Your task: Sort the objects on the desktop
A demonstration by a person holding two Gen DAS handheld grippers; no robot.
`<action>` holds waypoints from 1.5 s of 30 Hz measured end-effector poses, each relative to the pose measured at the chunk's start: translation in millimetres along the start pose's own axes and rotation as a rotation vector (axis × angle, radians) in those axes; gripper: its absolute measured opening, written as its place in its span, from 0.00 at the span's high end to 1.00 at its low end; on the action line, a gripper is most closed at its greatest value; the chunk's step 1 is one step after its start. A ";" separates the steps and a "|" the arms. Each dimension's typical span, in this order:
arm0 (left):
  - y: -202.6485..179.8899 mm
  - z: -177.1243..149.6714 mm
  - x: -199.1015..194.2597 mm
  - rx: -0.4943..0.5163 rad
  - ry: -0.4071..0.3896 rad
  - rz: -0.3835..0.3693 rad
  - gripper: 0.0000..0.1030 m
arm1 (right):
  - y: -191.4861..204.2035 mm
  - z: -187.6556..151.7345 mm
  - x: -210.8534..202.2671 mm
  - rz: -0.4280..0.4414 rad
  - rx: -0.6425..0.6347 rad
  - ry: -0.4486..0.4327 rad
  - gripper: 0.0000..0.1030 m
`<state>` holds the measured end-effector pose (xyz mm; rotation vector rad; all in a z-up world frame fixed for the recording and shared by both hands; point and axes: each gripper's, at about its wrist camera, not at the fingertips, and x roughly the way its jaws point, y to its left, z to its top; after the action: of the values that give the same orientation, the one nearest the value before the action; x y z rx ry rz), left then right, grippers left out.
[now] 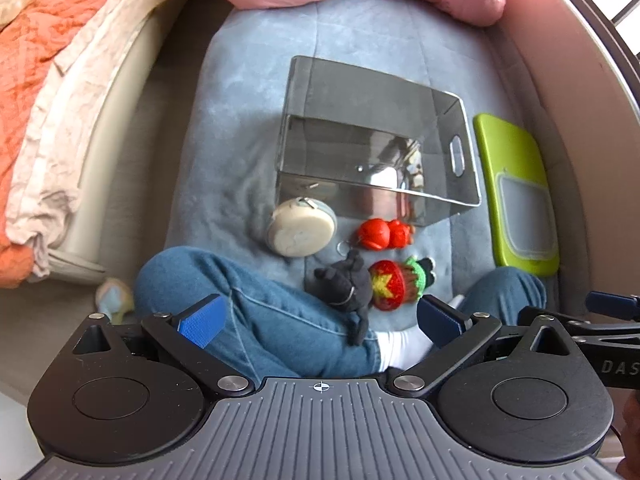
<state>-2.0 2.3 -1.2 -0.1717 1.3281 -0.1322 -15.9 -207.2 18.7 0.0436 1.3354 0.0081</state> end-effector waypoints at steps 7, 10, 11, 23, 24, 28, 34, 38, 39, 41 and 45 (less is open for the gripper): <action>-3.0 3.4 -8.0 0.007 0.006 0.047 0.00 | 4.5 7.7 -1.8 0.022 -0.015 -0.001 0.00; -3.1 1.6 -10.6 0.002 -0.018 0.030 0.00 | 3.2 6.6 -7.4 0.029 -0.014 -0.012 0.00; -3.3 1.1 -11.4 0.002 -0.024 0.025 0.00 | 5.2 7.5 -6.9 0.029 -0.010 -0.015 0.00; -10.6 0.2 -12.1 0.026 -0.020 0.017 0.00 | 3.1 7.9 -7.0 0.042 0.010 -0.009 0.00; -10.4 0.1 -11.7 0.025 -0.019 0.017 0.00 | 2.2 7.8 -7.5 0.043 0.011 -0.009 0.00; -11.0 -0.1 -10.3 0.026 -0.017 0.021 0.00 | -0.9 6.4 -9.7 0.043 0.014 -0.005 0.00; -12.7 1.2 -11.1 0.030 -0.019 0.026 0.00 | -5.9 5.1 -10.0 0.046 0.022 0.001 0.00; -12.8 0.2 -10.2 0.035 -0.016 0.022 0.00 | -6.2 3.8 -6.1 0.046 0.024 0.009 0.00; -12.9 0.0 -9.8 0.036 -0.015 0.022 0.00 | -5.7 3.5 -4.9 0.045 0.023 0.012 0.00; -13.3 -0.5 -8.6 0.037 -0.011 0.022 0.00 | -6.6 2.9 -4.5 0.044 0.022 0.015 0.00; -13.3 -0.6 -6.5 0.035 -0.005 0.024 0.00 | -2.6 4.1 3.0 0.044 0.024 0.027 0.00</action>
<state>-4.1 -9.6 7.5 -0.1263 1.3215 -0.1348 -11.3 -209.9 16.6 0.0937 1.3615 0.0302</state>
